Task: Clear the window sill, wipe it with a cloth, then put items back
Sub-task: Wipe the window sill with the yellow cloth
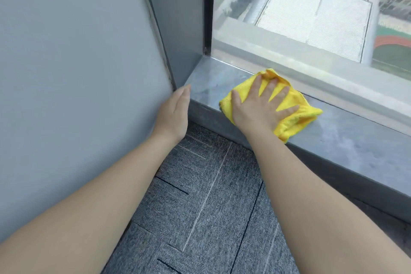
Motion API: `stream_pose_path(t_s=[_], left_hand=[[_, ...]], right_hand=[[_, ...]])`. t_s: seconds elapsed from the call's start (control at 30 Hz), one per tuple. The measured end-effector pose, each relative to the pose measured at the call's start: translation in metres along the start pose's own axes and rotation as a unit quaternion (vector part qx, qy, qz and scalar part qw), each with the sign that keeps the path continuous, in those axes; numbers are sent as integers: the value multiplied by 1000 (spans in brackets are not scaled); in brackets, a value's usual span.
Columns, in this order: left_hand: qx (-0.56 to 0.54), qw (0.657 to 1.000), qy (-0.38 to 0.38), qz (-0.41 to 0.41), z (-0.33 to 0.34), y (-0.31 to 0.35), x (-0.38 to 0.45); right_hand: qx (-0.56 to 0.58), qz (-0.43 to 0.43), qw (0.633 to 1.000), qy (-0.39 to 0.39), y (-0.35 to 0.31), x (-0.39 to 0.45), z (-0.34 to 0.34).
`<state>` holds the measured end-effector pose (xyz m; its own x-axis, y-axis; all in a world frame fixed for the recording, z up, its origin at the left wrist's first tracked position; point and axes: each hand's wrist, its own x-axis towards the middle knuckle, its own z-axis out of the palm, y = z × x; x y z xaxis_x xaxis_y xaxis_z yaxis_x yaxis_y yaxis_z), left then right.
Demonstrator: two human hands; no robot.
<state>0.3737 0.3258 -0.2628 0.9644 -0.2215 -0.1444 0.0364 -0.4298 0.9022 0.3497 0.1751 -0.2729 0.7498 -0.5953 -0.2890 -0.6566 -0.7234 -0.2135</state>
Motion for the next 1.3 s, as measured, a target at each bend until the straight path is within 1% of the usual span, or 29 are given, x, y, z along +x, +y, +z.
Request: stream_pose_path(t_s=[0.07,0.1,0.2,0.3,0.37,0.43,0.53,0.63,0.73,0.8,0.9,1.0,1.07,1.13,1.23,1.3], left_hand=[[9,1000,-2,10,1,-1,1],[15,1000,-3,11,2,0,1],[16,1000,-8,10,4,2,1],[22,1000,-4,12,7,7,2],[14,1000,-5,18,12,11,4],[15,1000,-11,25,16,16,5],[26,999,-19,23,23,20,7],[30,999,-31,27,30,21,5],[34,998,-31,32,33,19,4],[36,998,-31,33,34,18,5],[32,998,-24,37,31,16,9],[18,999,-12,37,28,16,15],[8,999,-7,34,28,16,17],[-9,1000,4,28,28,17,17],[-22,999,19,15,26,17,19],[-25,999,21,8,24,17,19]], right_hand=[[-1,-13,1000,6,-12,1,5],[-9,-37,999,7,-15,0,6],[-52,-171,984,4,-18,-4,7],[-88,-297,951,-3,-7,-7,4],[-96,-340,935,-16,4,-10,0],[-92,-353,930,-33,18,-13,-4],[-76,-338,937,-42,47,-21,-10],[-90,-280,956,-16,79,-32,-12],[-107,-159,981,1,98,-45,-10],[-78,-70,994,5,96,-48,-9],[-28,33,999,2,81,-38,-9],[6,95,995,8,62,-18,-11],[16,107,994,17,50,-9,-10],[11,85,996,26,39,-4,-7],[-11,30,999,35,26,-2,-3],[-32,-34,998,35,21,-4,-1]])
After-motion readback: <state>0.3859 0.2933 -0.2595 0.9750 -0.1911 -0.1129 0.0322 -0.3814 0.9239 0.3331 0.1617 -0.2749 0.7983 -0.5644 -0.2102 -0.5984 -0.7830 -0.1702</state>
